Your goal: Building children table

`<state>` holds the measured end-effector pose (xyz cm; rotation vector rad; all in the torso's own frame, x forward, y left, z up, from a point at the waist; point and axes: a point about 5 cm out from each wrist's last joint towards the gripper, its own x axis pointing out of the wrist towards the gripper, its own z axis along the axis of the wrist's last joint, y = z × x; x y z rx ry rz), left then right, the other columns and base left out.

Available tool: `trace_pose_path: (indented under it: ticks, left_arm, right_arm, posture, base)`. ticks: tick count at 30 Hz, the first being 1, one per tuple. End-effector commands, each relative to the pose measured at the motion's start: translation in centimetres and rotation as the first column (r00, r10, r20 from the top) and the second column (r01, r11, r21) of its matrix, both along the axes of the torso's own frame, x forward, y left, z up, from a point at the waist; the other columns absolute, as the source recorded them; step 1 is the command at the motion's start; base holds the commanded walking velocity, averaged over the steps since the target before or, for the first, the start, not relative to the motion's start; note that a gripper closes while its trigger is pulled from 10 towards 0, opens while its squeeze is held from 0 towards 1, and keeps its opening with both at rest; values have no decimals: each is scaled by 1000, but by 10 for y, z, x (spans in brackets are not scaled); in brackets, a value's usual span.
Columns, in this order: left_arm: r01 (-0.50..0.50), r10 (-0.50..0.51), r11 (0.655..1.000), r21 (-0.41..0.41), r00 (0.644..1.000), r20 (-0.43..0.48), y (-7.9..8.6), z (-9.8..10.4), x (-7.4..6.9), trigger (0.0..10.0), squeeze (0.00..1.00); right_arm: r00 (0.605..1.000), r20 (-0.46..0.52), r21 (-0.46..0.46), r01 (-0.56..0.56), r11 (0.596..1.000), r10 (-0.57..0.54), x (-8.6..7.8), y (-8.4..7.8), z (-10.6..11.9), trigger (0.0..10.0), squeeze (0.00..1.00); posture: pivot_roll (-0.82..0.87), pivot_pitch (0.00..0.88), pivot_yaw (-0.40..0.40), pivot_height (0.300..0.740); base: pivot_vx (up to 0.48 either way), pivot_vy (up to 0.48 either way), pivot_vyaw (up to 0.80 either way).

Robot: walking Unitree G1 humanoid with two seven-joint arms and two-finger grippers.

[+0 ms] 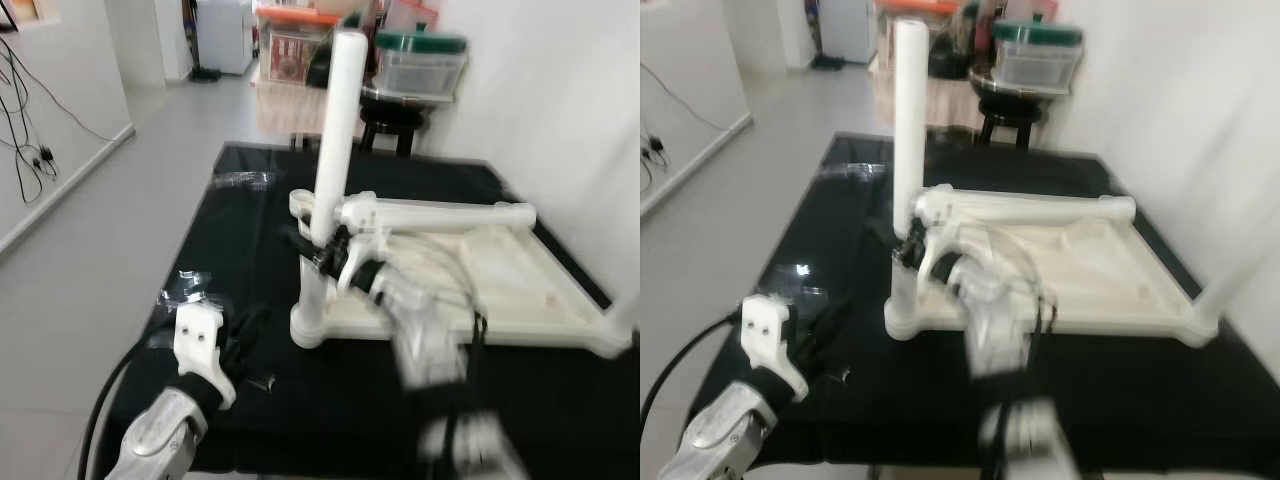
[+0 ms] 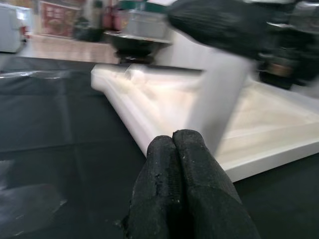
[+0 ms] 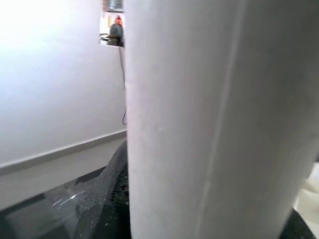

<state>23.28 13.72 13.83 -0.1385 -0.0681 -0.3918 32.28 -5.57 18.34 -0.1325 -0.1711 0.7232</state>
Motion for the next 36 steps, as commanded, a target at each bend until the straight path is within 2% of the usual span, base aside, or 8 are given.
trace_pose_path:
  ticks: [1, 6, 8, 15, 18, 28, 29, 36]
  left_arm:
    - [18, -18, 1000, 6, 1000, -13, -1, -3, 2, 10000, 0]
    - [10, -10, 1000, 6, 1000, -9, 0, -3, 2, 10000, 0]
    - [-13, 13, 1000, 10, 1000, -3, 1, -2, 3, 10000, 0]
    - [0, 0, 1000, 9, 1000, -6, 1, -2, 4, 10000, 0]
    - [7, -7, 1000, 8, 1000, -6, 0, -2, 4, 10000, 0]
    - [4, -4, 1000, 3, 1000, -5, -1, -1, 1, 10000, 0]
    - [5, -5, 1000, 3, 1000, -5, -1, -1, 0, 10000, 0]
    - [6, -6, 1000, 0, 1000, -6, -3, -1, -2, 10000, 0]
  right_arm:
    - [995, -90, -129, 29, 991, -41, 10, -7, -22, 0, 0]
    - [996, -85, -88, -46, 995, 39, 12, 2, -17, 0, 0]
    - [984, -116, -37, -140, 989, 135, 17, 4, -10, 10000, 533]
    - [867, -73, -26, -495, 868, 492, 1, -1, 15, 10000, 1000]
    - [741, -97, -112, -671, 733, 664, 4, -14, 18, 10000, 31]
    - [668, -212, -9, -732, 682, 714, 37, -19, 32, 10000, 0]
    - [672, -211, 0, -726, 687, 710, 39, -18, 33, 1686, 0]
    - [626, -224, 26, -762, 647, 747, 40, -20, 35, 0, 0]
  posture:
    - [44, 0, -73, 740]
    - [43, 0, -72, 740]
    - [54, 0, -72, 740]
    - [62, 0, -62, 740]
    - [70, 0, -68, 740]
    - [98, 0, -87, 740]
    - [104, 0, -90, 740]
    - [105, 0, -94, 740]
  base:
    - [0, 0, 0]
    - [0, 0, 0]
    - [0, 0, 0]
    - [0, 0, 0]
    - [0, 0, 0]
    - [0, 0, 0]
    - [0, 0, 0]
    - [0, 0, 0]
